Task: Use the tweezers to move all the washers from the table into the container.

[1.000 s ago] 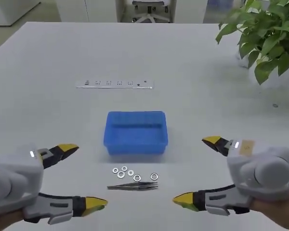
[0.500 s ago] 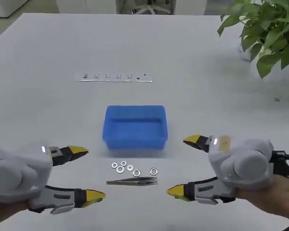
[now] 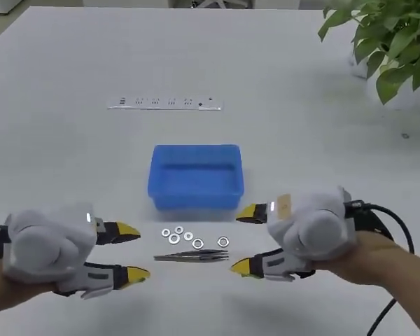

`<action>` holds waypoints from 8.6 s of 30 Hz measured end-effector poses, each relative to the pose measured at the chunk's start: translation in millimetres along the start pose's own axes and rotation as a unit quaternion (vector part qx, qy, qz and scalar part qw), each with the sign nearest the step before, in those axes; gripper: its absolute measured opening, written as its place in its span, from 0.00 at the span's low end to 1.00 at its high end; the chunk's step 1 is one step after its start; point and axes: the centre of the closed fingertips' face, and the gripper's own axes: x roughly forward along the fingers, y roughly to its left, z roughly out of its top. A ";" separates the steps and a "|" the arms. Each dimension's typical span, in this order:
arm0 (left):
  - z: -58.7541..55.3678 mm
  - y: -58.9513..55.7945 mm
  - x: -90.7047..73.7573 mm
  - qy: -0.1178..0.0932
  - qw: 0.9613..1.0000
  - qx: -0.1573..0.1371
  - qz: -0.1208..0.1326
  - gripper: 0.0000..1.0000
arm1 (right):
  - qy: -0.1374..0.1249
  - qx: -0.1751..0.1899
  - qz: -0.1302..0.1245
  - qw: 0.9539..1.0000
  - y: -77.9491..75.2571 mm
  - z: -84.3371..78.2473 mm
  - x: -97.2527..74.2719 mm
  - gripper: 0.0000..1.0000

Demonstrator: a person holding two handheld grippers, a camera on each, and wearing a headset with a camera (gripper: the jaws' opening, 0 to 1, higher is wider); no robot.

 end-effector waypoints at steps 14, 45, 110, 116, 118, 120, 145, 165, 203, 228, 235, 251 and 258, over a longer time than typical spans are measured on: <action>-14.2 -1.8 20.6 0.047 0.997 0.037 -0.043 0.24 | 0.042 -0.044 0.060 0.996 8.4 -2.8 34.4 0.25; -13.3 -4.5 40.0 0.066 0.992 0.068 -0.083 0.06 | 0.080 -0.023 0.094 0.992 14.0 -9.7 55.1 0.12; 122.2 -14.8 5.6 -0.044 0.986 0.142 -0.078 0.06 | 0.003 0.024 0.061 0.998 11.2 11.3 47.0 0.12; 119.9 -15.3 9.2 -0.038 0.985 0.146 -0.080 0.07 | -0.001 0.028 0.061 0.998 12.0 11.6 47.0 0.11; 119.5 -16.1 10.2 -0.037 0.985 0.145 -0.080 0.08 | -0.001 0.024 0.061 0.998 12.6 12.0 47.3 0.11; 118.4 -17.4 11.1 -0.034 0.985 0.146 -0.082 0.08 | -0.002 0.023 0.060 0.998 12.7 12.3 47.5 0.11; 132.9 -13.0 15.5 -0.053 0.982 0.156 -0.092 0.05 | -0.010 0.022 0.025 0.999 -9.1 6.0 34.7 0.11; 130.9 -5.5 24.2 -0.053 0.979 0.167 -0.100 0.05 | -0.004 0.019 0.003 1.000 -19.4 -5.7 33.7 0.12; 136.2 0.2 33.7 -0.042 0.982 0.151 -0.109 0.06 | 0.002 0.042 0.004 0.999 -16.0 -10.1 36.9 0.12; 138.7 -7.2 27.2 -0.035 0.979 0.162 -0.120 0.05 | 0.012 0.061 0.004 0.998 -12.7 -9.1 29.8 0.10; 145.7 -4.8 19.3 -0.039 0.978 0.169 -0.118 0.05 | 0.010 0.058 -0.004 0.998 -18.0 -0.3 23.1 0.09; 164.4 6.7 0.0 -0.045 0.977 0.176 -0.113 0.05 | 0.001 0.053 -0.022 0.998 -34.2 20.2 7.3 0.09; 178.1 14.1 -8.8 -0.054 0.976 0.183 -0.108 0.05 | -0.002 0.046 -0.035 0.998 -49.4 30.2 -2.4 0.09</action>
